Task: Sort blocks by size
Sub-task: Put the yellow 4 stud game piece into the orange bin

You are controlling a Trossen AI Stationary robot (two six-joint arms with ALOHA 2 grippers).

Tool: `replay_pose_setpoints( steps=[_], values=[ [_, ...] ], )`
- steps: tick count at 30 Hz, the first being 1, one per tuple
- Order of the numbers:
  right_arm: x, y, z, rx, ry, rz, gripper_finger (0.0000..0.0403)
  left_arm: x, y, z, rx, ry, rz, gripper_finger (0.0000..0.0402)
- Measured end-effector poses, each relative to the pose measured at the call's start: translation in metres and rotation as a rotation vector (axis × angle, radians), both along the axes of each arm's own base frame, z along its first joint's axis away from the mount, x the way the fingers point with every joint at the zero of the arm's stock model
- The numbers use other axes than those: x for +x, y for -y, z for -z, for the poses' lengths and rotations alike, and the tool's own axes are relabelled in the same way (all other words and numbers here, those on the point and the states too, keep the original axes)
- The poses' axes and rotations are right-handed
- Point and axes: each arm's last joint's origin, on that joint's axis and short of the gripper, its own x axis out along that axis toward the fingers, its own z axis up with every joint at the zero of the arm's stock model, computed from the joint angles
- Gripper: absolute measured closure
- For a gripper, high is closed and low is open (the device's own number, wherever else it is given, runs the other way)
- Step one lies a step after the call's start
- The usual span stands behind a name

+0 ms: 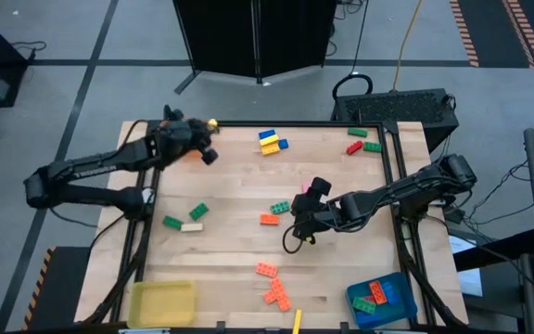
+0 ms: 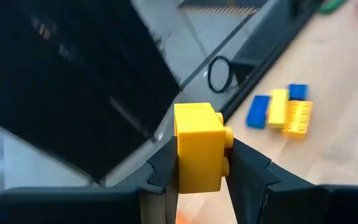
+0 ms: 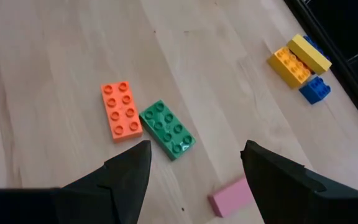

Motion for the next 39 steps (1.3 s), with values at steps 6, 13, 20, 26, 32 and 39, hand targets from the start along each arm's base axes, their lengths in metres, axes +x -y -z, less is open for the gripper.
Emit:
replay_pose_setpoints(
  steps=[6, 13, 20, 26, 32, 39],
  values=[
    [-0.002, -0.001, 0.001, 0.001, -0.019, 0.003, 0.0158, -0.016, -0.035, 0.014, -0.178, 0.024, -0.086, 0.0297],
    [-0.004, -0.001, 0.002, 0.009, -0.029, 0.022, 0.0158, -0.03, -0.069, 0.029, -0.329, 0.069, -0.151, 0.0297],
    [-0.004, 0.003, 0.002, 0.018, -0.024, 0.051, 0.0158, -0.045, -0.094, 0.05, -0.458, 0.049, -0.243, 0.0297],
    [-0.002, 0.012, 0.003, 0.024, -0.019, 0.093, 0.0158, -0.054, -0.109, 0.069, -0.554, -0.003, -0.315, 0.0297],
    [-0.003, 0.017, 0.003, 0.021, -0.037, 0.108, 0.0158, -0.056, -0.117, 0.085, -0.647, -0.023, -0.312, 0.0297],
    [-0.005, 0.021, 0.005, 0.024, -0.07, 0.13, 0.0158, -0.056, -0.118, 0.095, -0.696, -0.063, -0.322, 0.0297]
  ],
)
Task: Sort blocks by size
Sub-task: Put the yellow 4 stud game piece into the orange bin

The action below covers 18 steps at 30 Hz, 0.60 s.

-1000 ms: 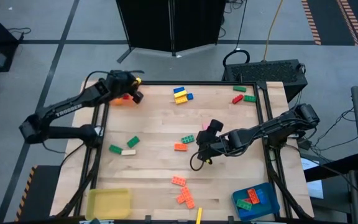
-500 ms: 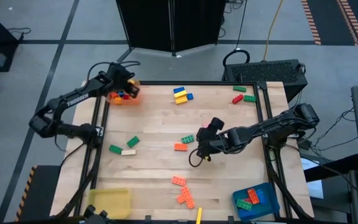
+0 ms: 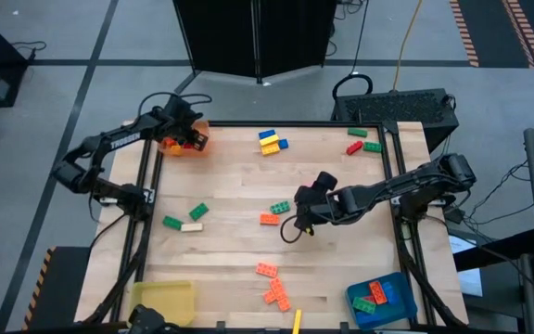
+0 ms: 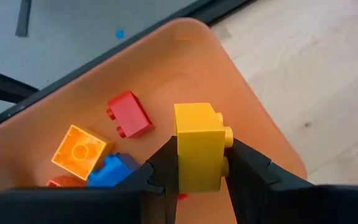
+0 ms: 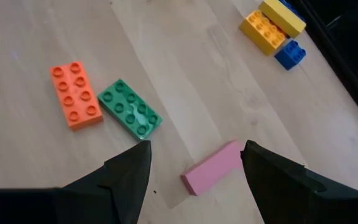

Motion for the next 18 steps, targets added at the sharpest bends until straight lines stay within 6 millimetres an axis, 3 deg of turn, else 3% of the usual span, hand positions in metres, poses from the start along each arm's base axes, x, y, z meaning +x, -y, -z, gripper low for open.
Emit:
replay_pose_setpoints(
  steps=[8, 18],
  values=[
    [0.0002, 0.0013, 0.0004, 0.022, -0.004, -0.001, 0.0158, 0.0002, -0.0004, 0.0006, 0.002, -0.006, 0.007, 0.0287],
    [0.0016, 0.0069, 0.0001, 0.023, 0.002, 0.018, 0.0158, 0.0, -0.0005, 0.0006, 0.002, -0.007, -0.003, 0.0221]
  ],
)
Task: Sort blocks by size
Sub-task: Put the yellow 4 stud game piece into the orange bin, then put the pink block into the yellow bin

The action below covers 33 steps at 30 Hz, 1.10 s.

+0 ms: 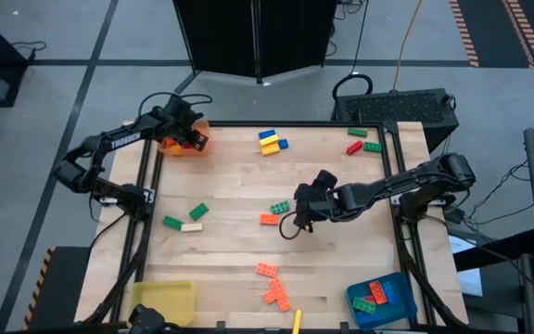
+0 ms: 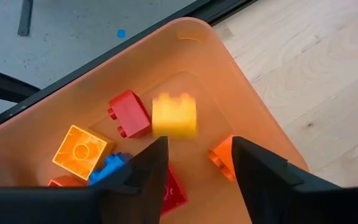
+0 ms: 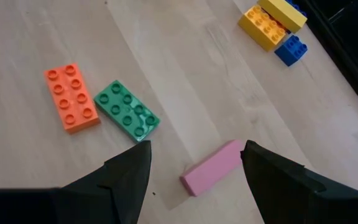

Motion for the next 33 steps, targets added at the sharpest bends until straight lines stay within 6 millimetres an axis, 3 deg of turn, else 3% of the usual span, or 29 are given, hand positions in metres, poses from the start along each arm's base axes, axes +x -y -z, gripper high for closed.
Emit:
replay_pose_setpoints(
  steps=[6, 12, 23, 33],
  values=[
    [0.0, 0.003, 0.0, -0.003, -0.003, 0.005, 0.0158, 0.002, 0.0, 0.0, 0.01, 0.001, 0.014, 0.0204],
    [0.001, 0.006, 0.0, -0.009, -0.009, 0.007, 0.0158, 0.02, 0.007, -0.004, 0.063, 0.041, 0.253, 0.0203],
    [0.001, 0.01, 0.0, -0.009, -0.011, 0.019, 0.0158, 0.068, 0.036, -0.013, 0.216, 0.103, 0.53, 0.0203],
    [-0.011, 0.011, 0.005, -0.006, -0.116, 0.065, 0.0158, 0.098, 0.074, -0.014, 0.221, 0.133, 0.713, 0.0203]
  ],
)
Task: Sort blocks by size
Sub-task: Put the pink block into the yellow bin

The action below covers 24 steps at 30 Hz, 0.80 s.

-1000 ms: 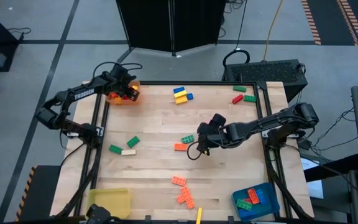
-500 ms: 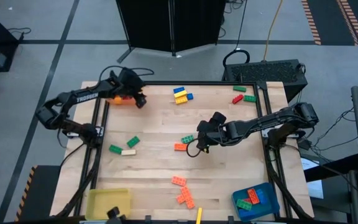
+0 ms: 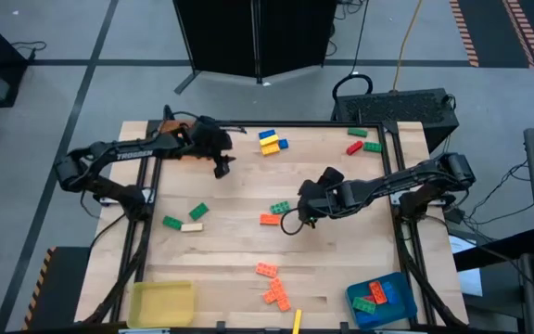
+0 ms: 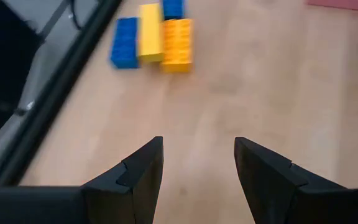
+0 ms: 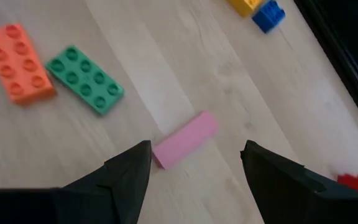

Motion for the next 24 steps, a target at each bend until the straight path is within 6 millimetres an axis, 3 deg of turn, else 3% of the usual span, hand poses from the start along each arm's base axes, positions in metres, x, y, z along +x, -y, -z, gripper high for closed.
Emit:
replay_pose_setpoints(
  steps=[14, 18, 24],
  values=[
    [-0.01, -0.034, 0.003, 0.096, -0.055, -0.104, 0.0158, 0.03, 0.083, 0.003, -0.052, -0.032, 0.375, 0.0203],
    [-0.008, -0.031, 0.002, 0.081, -0.018, -0.064, 0.0158, 0.036, 0.101, 0.001, -0.042, -0.003, 0.406, 0.0203],
    [-0.001, -0.014, 0.001, 0.109, 0.096, 0.105, 0.0158, 0.037, 0.108, 0.001, -0.025, -0.019, 0.29, 0.0203]
  ],
)
